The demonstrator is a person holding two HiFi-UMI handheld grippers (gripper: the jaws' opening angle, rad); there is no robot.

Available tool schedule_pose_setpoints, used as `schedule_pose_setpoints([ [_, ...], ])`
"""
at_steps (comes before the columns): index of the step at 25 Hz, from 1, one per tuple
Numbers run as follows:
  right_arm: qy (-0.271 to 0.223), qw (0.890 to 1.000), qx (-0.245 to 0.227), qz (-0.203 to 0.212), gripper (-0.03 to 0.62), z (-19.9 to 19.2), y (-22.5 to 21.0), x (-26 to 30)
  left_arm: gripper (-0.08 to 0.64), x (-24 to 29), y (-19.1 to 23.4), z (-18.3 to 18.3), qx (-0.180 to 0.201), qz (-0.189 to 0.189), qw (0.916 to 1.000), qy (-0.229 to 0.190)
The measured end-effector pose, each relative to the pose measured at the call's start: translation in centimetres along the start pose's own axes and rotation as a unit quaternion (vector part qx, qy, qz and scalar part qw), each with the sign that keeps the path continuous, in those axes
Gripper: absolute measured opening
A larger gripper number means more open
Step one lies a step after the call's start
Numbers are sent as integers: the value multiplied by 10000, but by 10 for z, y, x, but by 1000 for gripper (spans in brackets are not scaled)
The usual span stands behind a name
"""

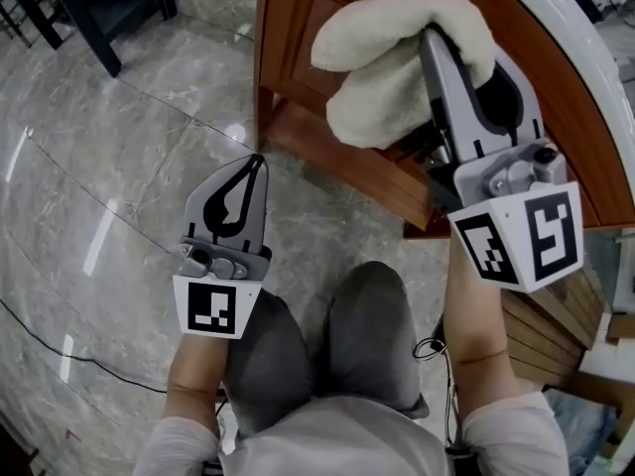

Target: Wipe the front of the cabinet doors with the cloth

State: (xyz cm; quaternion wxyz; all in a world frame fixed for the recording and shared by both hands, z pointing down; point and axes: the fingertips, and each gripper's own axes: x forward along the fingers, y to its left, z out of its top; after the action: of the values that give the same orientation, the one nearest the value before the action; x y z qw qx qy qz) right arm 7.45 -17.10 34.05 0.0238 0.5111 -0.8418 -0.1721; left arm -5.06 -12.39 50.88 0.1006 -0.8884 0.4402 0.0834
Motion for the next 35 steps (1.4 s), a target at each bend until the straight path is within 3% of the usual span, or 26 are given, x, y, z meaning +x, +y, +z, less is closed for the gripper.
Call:
schedule_pose_setpoints([
  [20, 313, 9980, -36, -555, 75, -21, -37, -70, 18, 0, -15, 2, 55, -85, 9999, 39],
  [25, 412, 9968, -18, -688, 75, -31, -47, -86, 18, -6, -14, 3, 216, -91, 9996, 154],
  [29, 334, 9981, 45, -524, 75, -26, -34, -89, 18, -9, -13, 2, 288, -86, 9993, 228],
  [35, 81, 9993, 365, 89, 75, -37, 20, -67, 18, -20, -5, -3, 400, 27, 9986, 351],
])
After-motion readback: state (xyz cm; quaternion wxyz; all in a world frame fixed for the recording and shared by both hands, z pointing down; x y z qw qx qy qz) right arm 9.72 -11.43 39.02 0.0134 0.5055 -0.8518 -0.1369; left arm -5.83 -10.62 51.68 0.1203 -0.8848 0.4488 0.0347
